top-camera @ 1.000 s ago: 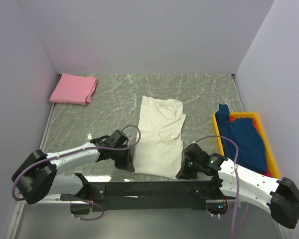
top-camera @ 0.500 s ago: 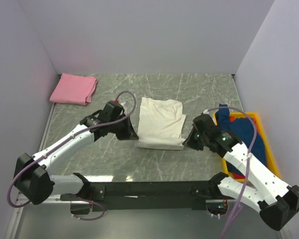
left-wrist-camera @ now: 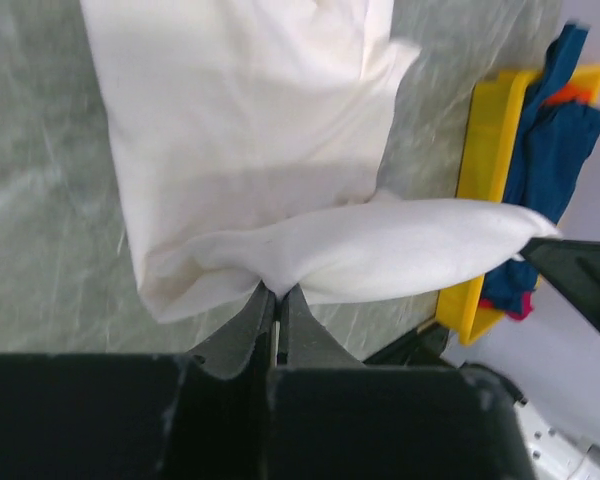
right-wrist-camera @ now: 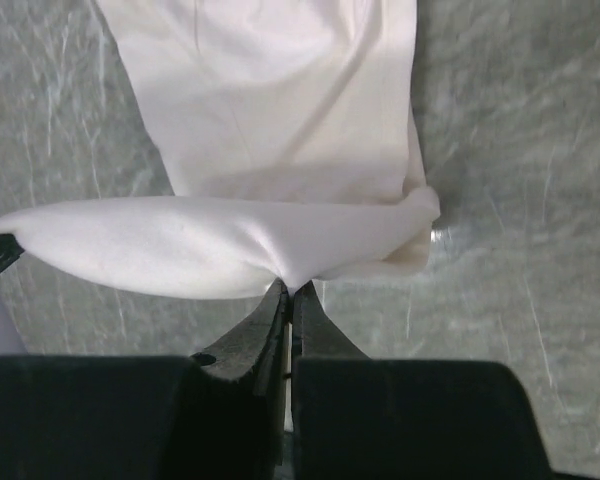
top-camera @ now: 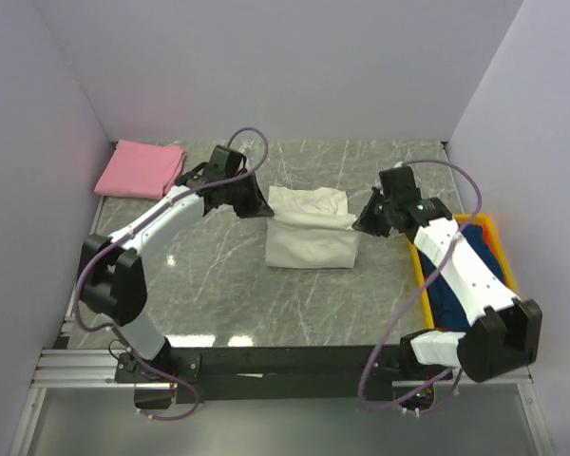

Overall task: Fold and stack the t-shirts
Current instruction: Fold the tshirt

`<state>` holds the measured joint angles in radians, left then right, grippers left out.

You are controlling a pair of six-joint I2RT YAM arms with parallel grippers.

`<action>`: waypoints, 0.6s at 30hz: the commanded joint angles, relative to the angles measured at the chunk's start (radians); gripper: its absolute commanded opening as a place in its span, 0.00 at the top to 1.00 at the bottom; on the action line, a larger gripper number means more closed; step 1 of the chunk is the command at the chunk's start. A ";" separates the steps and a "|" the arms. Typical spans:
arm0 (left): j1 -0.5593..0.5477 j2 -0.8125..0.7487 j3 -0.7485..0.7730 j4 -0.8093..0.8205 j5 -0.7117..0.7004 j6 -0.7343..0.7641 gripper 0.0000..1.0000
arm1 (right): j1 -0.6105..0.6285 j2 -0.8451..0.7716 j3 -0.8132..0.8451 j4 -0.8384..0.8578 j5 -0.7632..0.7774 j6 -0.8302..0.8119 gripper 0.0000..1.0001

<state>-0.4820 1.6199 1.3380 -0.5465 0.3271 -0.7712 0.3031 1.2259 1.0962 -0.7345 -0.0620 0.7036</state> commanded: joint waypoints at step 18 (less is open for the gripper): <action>0.143 0.511 0.414 0.330 -0.016 -0.077 0.14 | -0.142 0.811 0.597 0.210 -0.125 -0.107 0.68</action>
<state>-0.3725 2.0712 1.6970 -0.3588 0.3145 -0.8391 0.1726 1.9533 1.6035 -0.5602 -0.1738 0.6235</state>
